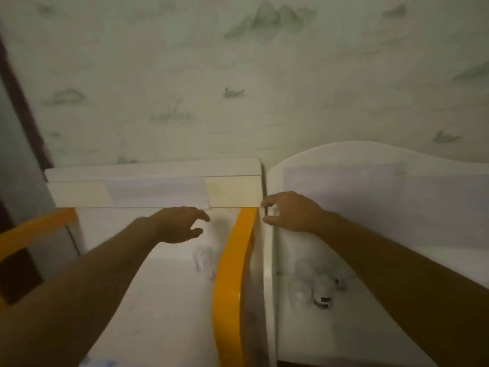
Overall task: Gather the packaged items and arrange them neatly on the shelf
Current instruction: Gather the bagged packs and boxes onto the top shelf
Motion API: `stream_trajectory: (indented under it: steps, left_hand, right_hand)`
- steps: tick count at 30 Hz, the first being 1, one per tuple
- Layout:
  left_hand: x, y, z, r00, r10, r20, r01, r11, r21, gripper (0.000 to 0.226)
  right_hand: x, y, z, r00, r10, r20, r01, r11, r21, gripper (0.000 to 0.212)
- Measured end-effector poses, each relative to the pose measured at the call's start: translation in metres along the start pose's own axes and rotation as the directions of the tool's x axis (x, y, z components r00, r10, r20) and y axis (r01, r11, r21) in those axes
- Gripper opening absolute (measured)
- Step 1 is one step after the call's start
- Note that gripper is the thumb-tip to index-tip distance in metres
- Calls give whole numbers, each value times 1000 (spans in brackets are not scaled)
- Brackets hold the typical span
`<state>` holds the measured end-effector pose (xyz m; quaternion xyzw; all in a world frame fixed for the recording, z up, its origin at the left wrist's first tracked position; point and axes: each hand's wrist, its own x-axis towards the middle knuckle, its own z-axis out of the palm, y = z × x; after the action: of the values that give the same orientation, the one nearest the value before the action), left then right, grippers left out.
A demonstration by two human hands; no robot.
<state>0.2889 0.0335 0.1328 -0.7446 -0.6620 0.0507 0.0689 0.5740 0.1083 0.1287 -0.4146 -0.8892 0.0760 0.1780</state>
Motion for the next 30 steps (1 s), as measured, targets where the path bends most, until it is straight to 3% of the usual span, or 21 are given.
stream_trajectory:
  steps: [6,11,23,30]
  left_hand:
    - [-82,-152,67,993,-100,69,103,994,-40,48]
    - [-120,-233,113,981,-137,140,153,982,-110,47]
    - [-93,-254,183,978,0,209,37,984,-172,46]
    - [-58,-273,193,962,-24,270,64,988,-142,49]
  right_hand:
    - [61,-125,69,999,-38,30,40,997,-73,49]
    - [84,-184,115,993,7,114,8,991,-132,49]
    - [123,-170,190,932,268,244,-222,954,-200,56]
    - [153,-133,228,854,440,277,-384,893,-235,66]
